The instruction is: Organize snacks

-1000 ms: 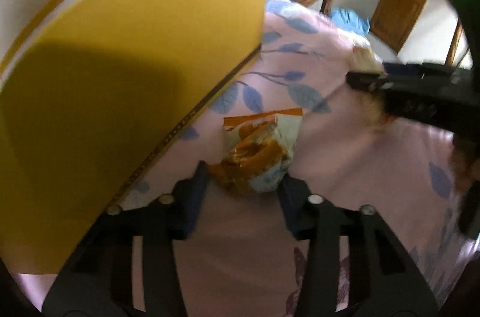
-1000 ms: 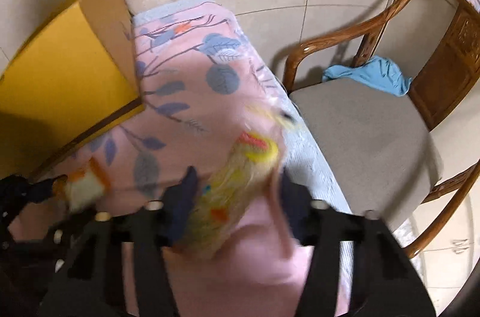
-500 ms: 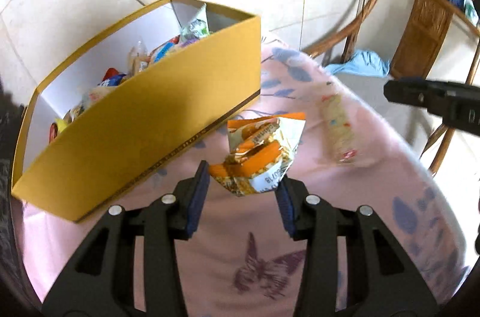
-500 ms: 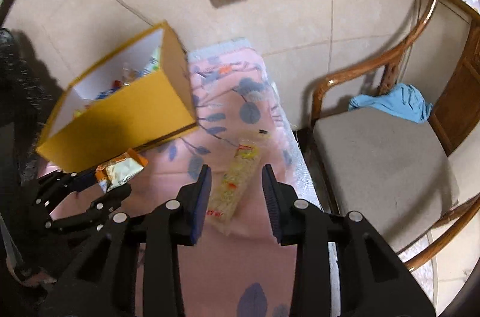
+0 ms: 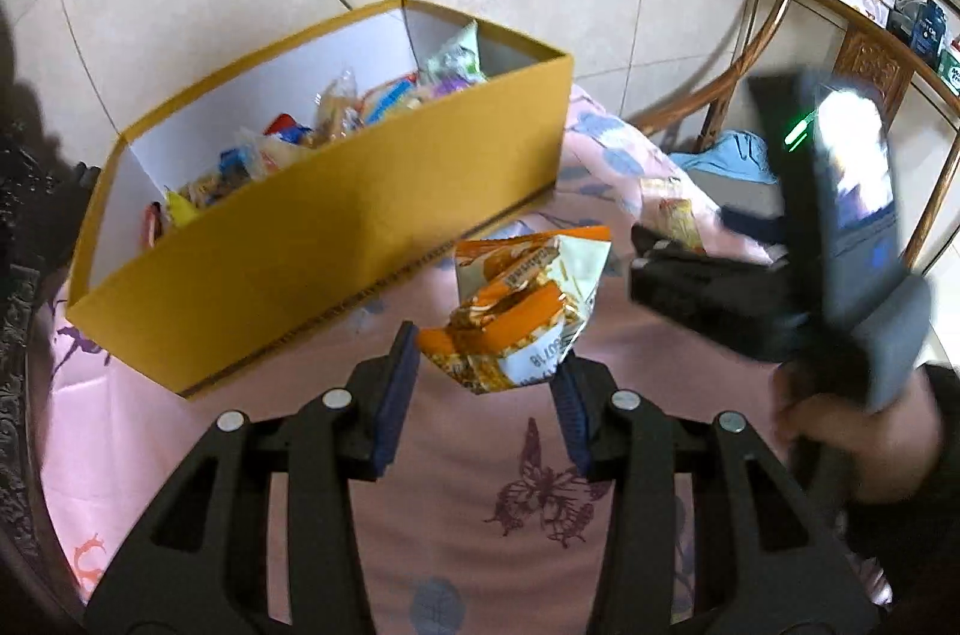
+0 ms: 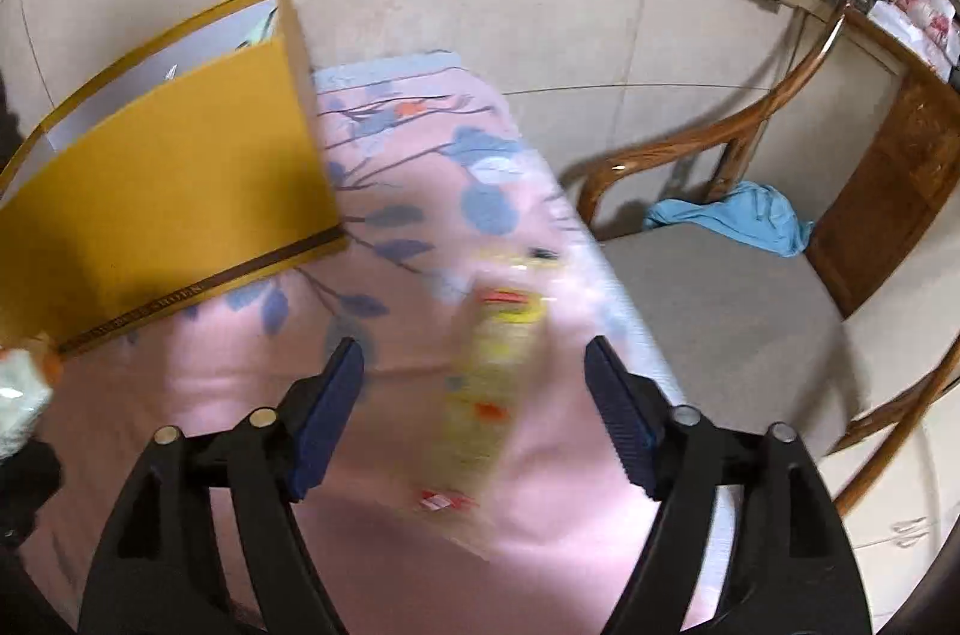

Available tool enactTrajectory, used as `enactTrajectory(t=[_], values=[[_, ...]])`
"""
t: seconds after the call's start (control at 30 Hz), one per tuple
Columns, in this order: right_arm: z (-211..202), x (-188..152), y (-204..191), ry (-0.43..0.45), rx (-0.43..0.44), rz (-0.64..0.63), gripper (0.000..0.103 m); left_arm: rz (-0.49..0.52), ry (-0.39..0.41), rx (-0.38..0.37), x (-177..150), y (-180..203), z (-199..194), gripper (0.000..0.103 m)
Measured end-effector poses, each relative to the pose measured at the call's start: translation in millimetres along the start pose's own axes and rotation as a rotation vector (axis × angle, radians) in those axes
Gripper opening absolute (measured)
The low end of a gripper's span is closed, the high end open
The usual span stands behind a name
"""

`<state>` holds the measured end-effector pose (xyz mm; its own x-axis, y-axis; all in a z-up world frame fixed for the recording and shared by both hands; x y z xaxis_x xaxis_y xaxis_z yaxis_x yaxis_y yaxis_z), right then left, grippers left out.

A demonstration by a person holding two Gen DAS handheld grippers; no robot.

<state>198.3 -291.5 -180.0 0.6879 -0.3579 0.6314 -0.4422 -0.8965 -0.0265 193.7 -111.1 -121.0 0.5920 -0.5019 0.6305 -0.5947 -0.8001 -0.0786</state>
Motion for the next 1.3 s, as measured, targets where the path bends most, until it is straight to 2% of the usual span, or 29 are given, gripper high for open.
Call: enactTrajectory(t=[0.07, 0.1, 0.2, 0.23, 0.27, 0.3, 0.4, 0.5, 0.53, 0.57, 0.6, 0.63, 0.7, 0.77, 0.8, 0.83, 0.87, 0.9, 0.93, 1.03, 1.1, 1.17, 1.3], values=[[11, -6, -9, -0.037, -0.007, -0.042, 0.033, -0.007, 0.004, 0.004, -1, -3, -4, 0.043], [15, -10, -8, -0.062, 0.061, -0.017, 0.031, -0.006, 0.003, 0.008, 0, -3, -4, 0.043], [-2, -9, -6, -0.026, 0.074, -0.029, 0.028, -0.002, 0.007, 0.025, -1, -7, -6, 0.043], [-13, -7, -5, 0.011, 0.088, -0.044, 0.026, -0.008, 0.006, 0.026, 0, -9, -7, 0.043], [-23, -4, -4, 0.027, 0.118, -0.05, 0.016, -0.013, 0.002, 0.025, 1, -10, -6, 0.043], [-29, -1, -2, 0.032, 0.143, -0.045, 0.011, -0.02, -0.001, 0.028, 2, -12, -6, 0.043], [-47, 7, 4, 0.071, 0.181, -0.039, 0.007, -0.032, -0.002, 0.022, 4, -15, -6, 0.043], [-47, 6, 12, 0.04, 0.216, 0.006, 0.007, -0.022, 0.001, 0.02, 4, -13, -7, 0.043], [-49, 6, 15, 0.051, 0.217, 0.014, 0.014, -0.02, 0.001, 0.021, 4, -13, -6, 0.043], [-46, 4, 14, 0.059, 0.185, -0.008, 0.026, -0.021, -0.002, 0.021, 3, -13, -5, 0.043], [-40, 6, 9, 0.049, 0.148, -0.028, 0.064, -0.024, -0.011, 0.025, 3, -13, -4, 0.043], [-34, 3, 3, 0.036, 0.128, -0.038, 0.077, -0.026, -0.012, 0.022, 2, -12, -4, 0.043], [-16, 0, -7, 0.021, 0.132, -0.072, 0.077, -0.029, -0.018, 0.016, 1, -12, -2, 0.043], [1, -5, -16, 0.002, 0.069, -0.159, 0.077, -0.021, -0.025, 0.012, 1, -11, 0, 0.043], [12, -10, -20, -0.008, 0.071, -0.2, 0.076, -0.02, -0.028, 0.01, 0, -11, 1, 0.043], [18, -14, -20, -0.029, 0.084, -0.202, 0.065, -0.02, -0.032, 0.003, 0, -11, 3, 0.043], [15, -12, -15, -0.02, 0.141, -0.155, 0.048, -0.022, -0.036, -0.003, -1, -11, 4, 0.043], [16, -13, -12, -0.028, 0.161, -0.14, 0.036, -0.032, -0.045, 0.002, -1, -11, 7, 0.043], [14, -13, -9, -0.029, 0.19, -0.118, 0.029, -0.038, -0.052, 0.004, -2, -12, 9, 0.043], [11, -15, 4, -0.068, 0.27, -0.007, 0.029, -0.035, -0.072, 0.01, -3, -13, 14, 0.043], [9, -14, 10, -0.088, 0.286, 0.041, 0.029, -0.035, -0.07, 0.005, -3, -14, 13, 0.043], [-1, -12, 9, -0.06, 0.264, 0.028, 0.029, -0.03, -0.065, 0.001, -2, -14, 12, 0.043], [-40, -1, 2, 0.004, 0.31, 0.018, 0.029, -0.034, -0.057, 0.018, 3, -18, 6, 0.043]])
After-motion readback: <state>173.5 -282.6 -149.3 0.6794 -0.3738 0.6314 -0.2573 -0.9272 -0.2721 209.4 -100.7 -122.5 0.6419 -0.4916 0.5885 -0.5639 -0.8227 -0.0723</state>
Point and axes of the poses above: each gripper's, at about its wrist camera, not at the fingertips, and z roughly the way its jaws point, y to its right, x to its top, the point moved 2 cm from there along z, roughly the way its jaws point, and after that the axes turned 2 degrees about x, right-handed, at the moved point
